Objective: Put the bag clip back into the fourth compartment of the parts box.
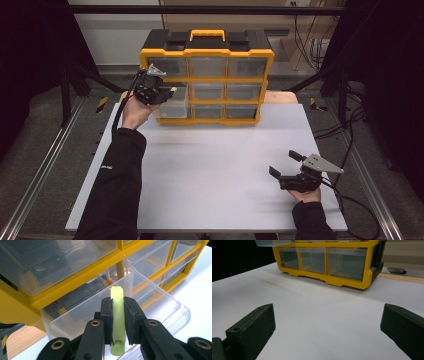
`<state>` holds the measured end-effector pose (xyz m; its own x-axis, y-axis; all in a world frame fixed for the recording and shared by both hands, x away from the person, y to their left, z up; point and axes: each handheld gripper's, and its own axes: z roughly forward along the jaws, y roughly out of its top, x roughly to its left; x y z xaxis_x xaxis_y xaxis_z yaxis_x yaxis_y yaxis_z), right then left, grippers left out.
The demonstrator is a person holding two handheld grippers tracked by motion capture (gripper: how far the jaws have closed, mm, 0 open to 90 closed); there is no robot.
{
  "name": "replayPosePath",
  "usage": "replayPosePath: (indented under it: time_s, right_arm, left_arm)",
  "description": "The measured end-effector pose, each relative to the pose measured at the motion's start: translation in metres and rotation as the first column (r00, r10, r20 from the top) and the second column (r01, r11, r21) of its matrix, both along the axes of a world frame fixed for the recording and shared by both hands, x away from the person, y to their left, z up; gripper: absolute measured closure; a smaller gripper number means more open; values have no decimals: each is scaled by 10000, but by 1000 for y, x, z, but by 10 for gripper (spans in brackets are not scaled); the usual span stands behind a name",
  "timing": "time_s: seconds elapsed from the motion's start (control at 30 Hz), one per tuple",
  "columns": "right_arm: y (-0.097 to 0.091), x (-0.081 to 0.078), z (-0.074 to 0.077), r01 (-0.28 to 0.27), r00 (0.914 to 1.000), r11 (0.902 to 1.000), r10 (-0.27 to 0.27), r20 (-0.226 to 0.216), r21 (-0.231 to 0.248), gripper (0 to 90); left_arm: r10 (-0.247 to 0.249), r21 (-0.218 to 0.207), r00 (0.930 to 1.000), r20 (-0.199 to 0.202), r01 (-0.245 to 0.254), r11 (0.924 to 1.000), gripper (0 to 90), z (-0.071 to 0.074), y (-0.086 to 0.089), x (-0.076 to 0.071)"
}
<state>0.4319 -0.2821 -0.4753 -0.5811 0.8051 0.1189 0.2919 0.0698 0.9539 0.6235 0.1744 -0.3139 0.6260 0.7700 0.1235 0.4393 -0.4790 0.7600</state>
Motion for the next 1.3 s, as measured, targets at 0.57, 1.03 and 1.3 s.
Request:
replayPosePath:
  time_s: [0.57, 1.03, 1.3]
  right_arm:
    - [0, 0, 0, 9, 10000, 10000, -9, -22, 8, 3]
    - [0, 0, 0, -8, 10000, 10000, 8, 6, 35, 3]
    - [0, 0, 0, 10, 10000, 10000, -10, -3, 75, 3]
  left_arm:
    - [316, 284, 9991, -297, -308, 9991, 778, -5, -5, 3]
    - [687, 358, 9976, 15, -687, 9970, 694, -2, -5, 2]
    - [902, -337, 9947, 499, -886, 9955, 569, 12, 2, -9]
